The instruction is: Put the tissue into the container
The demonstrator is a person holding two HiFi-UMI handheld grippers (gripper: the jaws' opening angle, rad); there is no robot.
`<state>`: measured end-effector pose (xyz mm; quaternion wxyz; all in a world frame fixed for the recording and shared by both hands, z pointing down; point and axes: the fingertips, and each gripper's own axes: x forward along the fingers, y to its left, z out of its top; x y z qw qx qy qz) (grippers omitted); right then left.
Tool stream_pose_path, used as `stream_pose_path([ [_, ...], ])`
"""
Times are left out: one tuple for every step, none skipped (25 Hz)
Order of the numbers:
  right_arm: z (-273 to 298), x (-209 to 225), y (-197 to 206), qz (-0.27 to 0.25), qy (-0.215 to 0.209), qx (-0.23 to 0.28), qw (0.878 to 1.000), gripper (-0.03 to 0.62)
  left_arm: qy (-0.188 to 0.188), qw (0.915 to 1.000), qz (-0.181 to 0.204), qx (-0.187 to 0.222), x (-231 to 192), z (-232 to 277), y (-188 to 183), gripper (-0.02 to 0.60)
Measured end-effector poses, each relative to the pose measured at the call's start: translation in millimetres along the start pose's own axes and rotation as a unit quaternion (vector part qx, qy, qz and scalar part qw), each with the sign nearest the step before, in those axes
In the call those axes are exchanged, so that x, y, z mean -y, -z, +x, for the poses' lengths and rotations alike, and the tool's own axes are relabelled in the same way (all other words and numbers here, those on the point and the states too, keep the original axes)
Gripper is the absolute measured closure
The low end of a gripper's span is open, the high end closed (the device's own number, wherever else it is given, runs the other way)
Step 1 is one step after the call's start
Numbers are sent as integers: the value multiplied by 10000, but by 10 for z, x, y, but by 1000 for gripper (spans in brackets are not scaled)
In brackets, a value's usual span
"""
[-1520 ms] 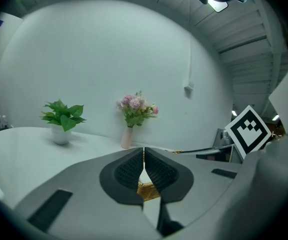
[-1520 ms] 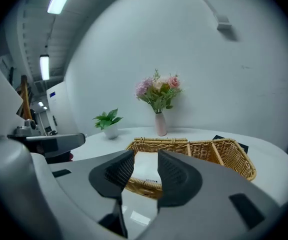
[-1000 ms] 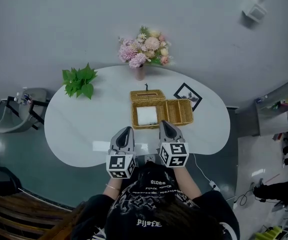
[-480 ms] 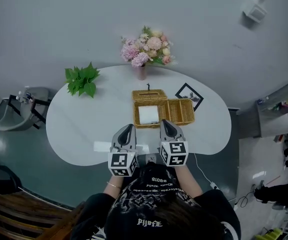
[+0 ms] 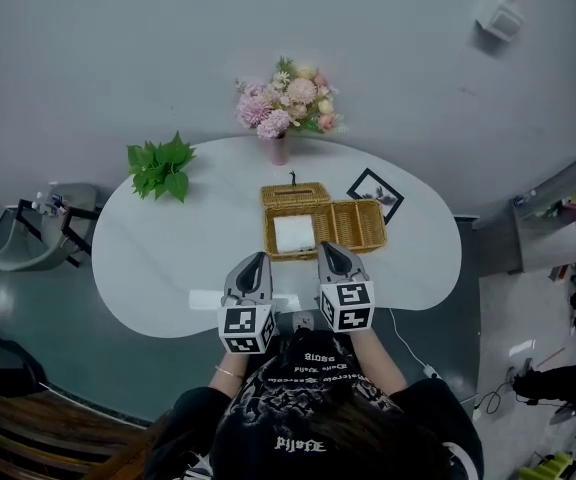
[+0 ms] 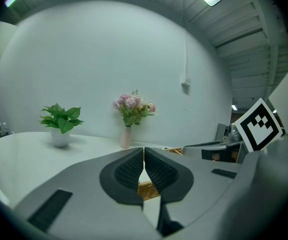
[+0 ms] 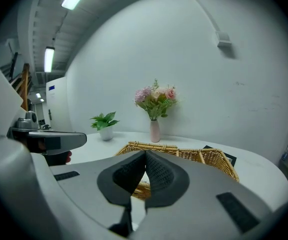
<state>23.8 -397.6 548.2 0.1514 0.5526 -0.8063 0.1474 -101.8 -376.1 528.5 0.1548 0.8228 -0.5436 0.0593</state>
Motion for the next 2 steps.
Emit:
stream_pose_path([
  [5,18,11,1,16,-26,10000,571,4,10000,0,-3,9,9,6,555],
  [10,38,22,3,35,-51,10000,571,10,10000,2,-6,18,19,11,555],
])
